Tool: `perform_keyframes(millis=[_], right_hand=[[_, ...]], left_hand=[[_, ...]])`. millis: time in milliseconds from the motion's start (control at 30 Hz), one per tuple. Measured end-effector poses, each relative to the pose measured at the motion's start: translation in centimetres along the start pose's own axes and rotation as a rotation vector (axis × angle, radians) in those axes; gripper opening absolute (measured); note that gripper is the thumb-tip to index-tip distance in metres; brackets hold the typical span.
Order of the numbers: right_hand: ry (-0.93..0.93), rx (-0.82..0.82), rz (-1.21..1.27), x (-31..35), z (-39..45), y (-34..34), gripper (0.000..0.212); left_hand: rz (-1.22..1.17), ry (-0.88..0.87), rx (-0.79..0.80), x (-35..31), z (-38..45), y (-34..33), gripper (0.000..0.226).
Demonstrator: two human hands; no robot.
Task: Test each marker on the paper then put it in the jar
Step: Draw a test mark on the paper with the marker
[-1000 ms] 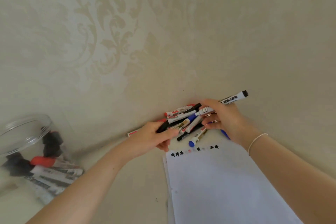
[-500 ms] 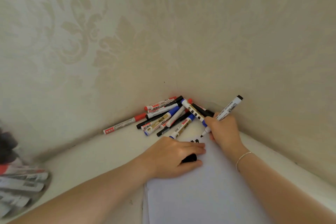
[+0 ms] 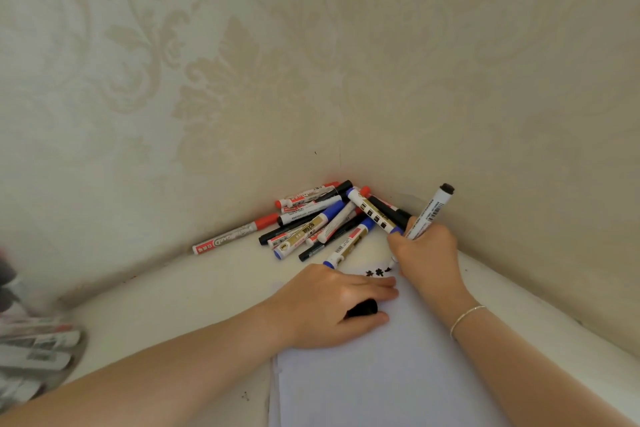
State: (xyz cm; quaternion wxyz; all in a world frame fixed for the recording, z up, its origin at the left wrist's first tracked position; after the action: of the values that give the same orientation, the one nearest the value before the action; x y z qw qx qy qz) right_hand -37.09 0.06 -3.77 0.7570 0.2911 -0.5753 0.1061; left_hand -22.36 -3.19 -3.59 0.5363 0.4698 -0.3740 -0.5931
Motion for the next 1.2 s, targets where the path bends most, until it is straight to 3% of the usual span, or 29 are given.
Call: perform_keyframes(millis=[733, 967, 1033, 1100, 1200], right_hand=[[-0.029, 0.023, 0.021, -0.2, 0.2, -0.1, 0.037], [-0.038, 0.028, 0.033, -0.1, 0.0, 0.0, 0.036], [-0.052, 0.030, 0.046, -0.2, 0.0, 0.0, 0.037], [-0.053, 0.022, 0.107, -0.4, 0.1, 0.2, 0.034], [-0.024, 0.041, 0.266, -0.1, -0.1, 0.2, 0.029]], left_hand=[[-0.009, -0.032, -0.031, 0.0, 0.0, -0.1, 0.036], [0.089, -0.099, -0.083, -0.8, -0.1, 0.5, 0.029], [0.062, -0.041, -0.171, -0.3, -0.3, 1.3, 0.029], [-0.005, 0.139, -0.259, 1.2, -0.6, 2.2, 0.035], [-0.034, 0.329, -0.191, 2.7, -0.7, 1.7, 0.035]])
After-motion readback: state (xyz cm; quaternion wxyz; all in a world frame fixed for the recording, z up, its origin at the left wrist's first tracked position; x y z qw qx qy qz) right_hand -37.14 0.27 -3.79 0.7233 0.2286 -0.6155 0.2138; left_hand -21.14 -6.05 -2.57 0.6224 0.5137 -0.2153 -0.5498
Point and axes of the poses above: each hand's wrist, its own z-axis towards the middle knuckle, its own y-axis out of the back of the hand, x = y × z, the point moved 8 cm from there along z, towards the middle knuckle, and after that the axes turned 1 degree about z, right-handed, at the moved point
